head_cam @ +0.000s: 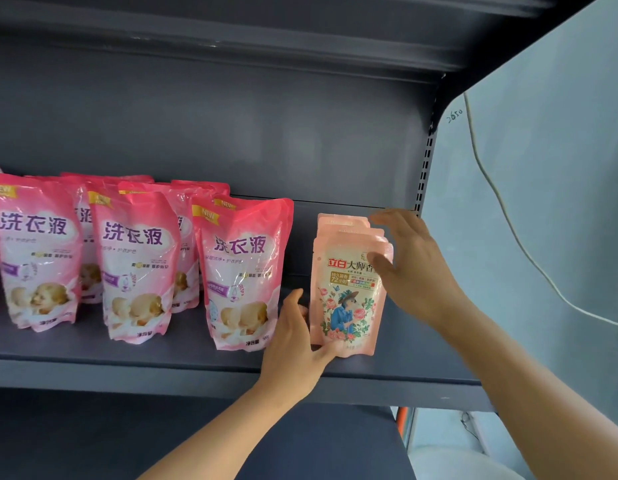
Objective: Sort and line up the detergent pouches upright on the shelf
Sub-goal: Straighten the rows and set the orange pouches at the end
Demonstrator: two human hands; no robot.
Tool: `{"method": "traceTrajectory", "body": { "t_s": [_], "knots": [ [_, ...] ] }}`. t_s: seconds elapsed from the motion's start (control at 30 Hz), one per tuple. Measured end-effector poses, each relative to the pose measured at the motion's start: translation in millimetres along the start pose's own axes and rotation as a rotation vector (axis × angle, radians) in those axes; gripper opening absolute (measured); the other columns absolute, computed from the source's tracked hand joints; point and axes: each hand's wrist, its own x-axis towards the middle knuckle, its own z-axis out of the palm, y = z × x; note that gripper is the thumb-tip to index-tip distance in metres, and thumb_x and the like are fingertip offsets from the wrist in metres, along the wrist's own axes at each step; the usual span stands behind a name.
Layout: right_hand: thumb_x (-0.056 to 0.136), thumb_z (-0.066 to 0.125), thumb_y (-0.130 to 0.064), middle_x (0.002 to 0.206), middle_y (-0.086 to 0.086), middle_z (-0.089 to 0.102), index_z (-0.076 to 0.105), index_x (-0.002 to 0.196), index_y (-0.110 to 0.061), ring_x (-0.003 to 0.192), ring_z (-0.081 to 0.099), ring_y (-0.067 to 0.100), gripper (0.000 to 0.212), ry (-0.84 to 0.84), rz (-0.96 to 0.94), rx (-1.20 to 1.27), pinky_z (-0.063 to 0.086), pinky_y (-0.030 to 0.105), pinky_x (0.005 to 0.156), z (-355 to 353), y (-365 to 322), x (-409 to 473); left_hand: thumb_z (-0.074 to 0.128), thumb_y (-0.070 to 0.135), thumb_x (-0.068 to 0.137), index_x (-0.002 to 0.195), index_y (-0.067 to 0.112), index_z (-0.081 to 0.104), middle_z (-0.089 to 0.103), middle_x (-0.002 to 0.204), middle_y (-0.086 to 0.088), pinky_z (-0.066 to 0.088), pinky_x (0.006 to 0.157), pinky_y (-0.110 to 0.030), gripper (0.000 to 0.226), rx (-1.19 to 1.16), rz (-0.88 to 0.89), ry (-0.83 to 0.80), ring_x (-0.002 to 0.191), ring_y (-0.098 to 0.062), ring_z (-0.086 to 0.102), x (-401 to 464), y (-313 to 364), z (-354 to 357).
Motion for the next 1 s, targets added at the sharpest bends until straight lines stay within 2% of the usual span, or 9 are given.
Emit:
{"method": "traceTrajectory", "body": {
  "t_s": [0.07, 0.13, 0.23, 0.3, 0.5, 0.6, 0.73, 0.9, 1.0],
  "knots": [
    [0.086, 0.062, -0.008, 0.138, 0.001, 0.044, 0.046, 0.132, -0.013, 0.128, 0.037, 0.021, 0.049, 0.008, -0.066, -0.036, 0.036, 0.035, 0.106, 4, -6, -17, 0.066, 0.039, 0.084, 0.145, 0.025, 0.011, 0.032, 0.143, 0.009, 0.039, 0.097, -0.021, 0.083, 0.122, 0.042, -0.005, 0.129, -0.004, 0.038, -15, 3, -15],
    [0.084, 0.065, -0.009, 0.138, 0.002, 0.045, 0.049, 0.130, -0.013, 0.127, 0.040, 0.023, 0.049, -0.006, -0.102, -0.061, 0.039, 0.039, 0.103, 11, -13, -31, 0.060, 0.039, 0.088, 0.142, 0.029, 0.016, 0.030, 0.143, 0.013, 0.039, 0.097, -0.023, 0.071, 0.230, 0.086, -0.032, 0.128, -0.003, 0.037, -30, 3, -35],
    [0.085, 0.064, -0.011, 0.138, -0.001, 0.046, 0.049, 0.129, -0.015, 0.120, 0.048, 0.023, 0.047, -0.051, -0.119, -0.051, 0.045, 0.034, 0.090, 27, -28, -47, 0.056, 0.038, 0.090, 0.134, 0.031, 0.029, 0.036, 0.133, 0.015, 0.043, 0.089, -0.021, 0.051, 0.360, 0.101, -0.050, 0.118, -0.005, 0.045, -49, -3, -68],
    [0.088, 0.060, -0.013, 0.138, -0.003, 0.044, 0.047, 0.131, -0.017, 0.117, 0.048, 0.021, 0.045, -0.114, -0.121, -0.006, 0.042, 0.028, 0.086, 38, -40, -55, 0.056, 0.038, 0.090, 0.127, 0.031, 0.035, 0.040, 0.127, 0.015, 0.044, 0.089, -0.023, 0.043, 0.431, 0.090, -0.045, 0.113, -0.008, 0.049, -57, -12, -89],
    [0.088, 0.061, -0.016, 0.134, -0.003, 0.044, 0.047, 0.127, -0.017, 0.100, 0.054, 0.018, 0.042, -0.259, -0.154, 0.033, 0.047, 0.029, 0.080, 76, -81, -66, 0.057, 0.037, 0.090, 0.133, 0.031, 0.037, 0.039, 0.135, 0.016, 0.039, 0.092, -0.022, 0.047, 0.535, 0.001, -0.030, 0.118, -0.008, 0.045, -75, -47, -149],
    [0.088, 0.060, -0.018, 0.132, -0.005, 0.044, 0.047, 0.125, -0.018, 0.084, 0.051, 0.013, 0.039, -0.273, -0.175, 0.006, 0.041, 0.024, 0.072, 94, -102, -66, 0.057, 0.037, 0.090, 0.132, 0.032, 0.036, 0.038, 0.135, 0.017, 0.038, 0.092, -0.021, 0.047, 0.536, -0.022, -0.023, 0.118, -0.008, 0.045, -82, -67, -178],
    [0.090, 0.056, -0.021, 0.132, -0.006, 0.041, 0.043, 0.129, -0.020, 0.108, 0.052, 0.019, 0.041, -0.269, -0.138, 0.006, 0.043, 0.026, 0.078, 120, -136, -63, 0.058, 0.038, 0.089, 0.130, 0.033, 0.036, 0.041, 0.130, 0.017, 0.041, 0.093, -0.022, 0.046, 0.518, -0.016, -0.010, 0.117, -0.006, 0.045, -88, -96, -215],
    [0.090, 0.059, -0.020, 0.135, -0.003, 0.044, 0.039, 0.137, -0.020, 0.117, 0.048, 0.017, 0.051, -0.178, 0.015, 0.118, 0.039, 0.024, 0.091, 149, -187, -52, 0.058, 0.037, 0.089, 0.135, 0.032, 0.031, 0.037, 0.138, 0.015, 0.040, 0.101, -0.026, 0.053, 0.460, 0.003, -0.052, 0.124, -0.006, 0.043, -85, -137, -263],
    [0.088, 0.060, -0.015, 0.123, 0.000, 0.051, 0.045, 0.131, -0.017, 0.107, 0.052, 0.021, 0.046, -0.034, 0.098, 0.148, 0.036, 0.024, 0.080, 151, -213, -34, 0.058, 0.037, 0.089, 0.138, 0.030, 0.026, 0.032, 0.144, 0.013, 0.041, 0.103, -0.031, 0.058, 0.398, 0.033, -0.076, 0.127, -0.008, 0.042, -76, -154, -284]
  ]
}}
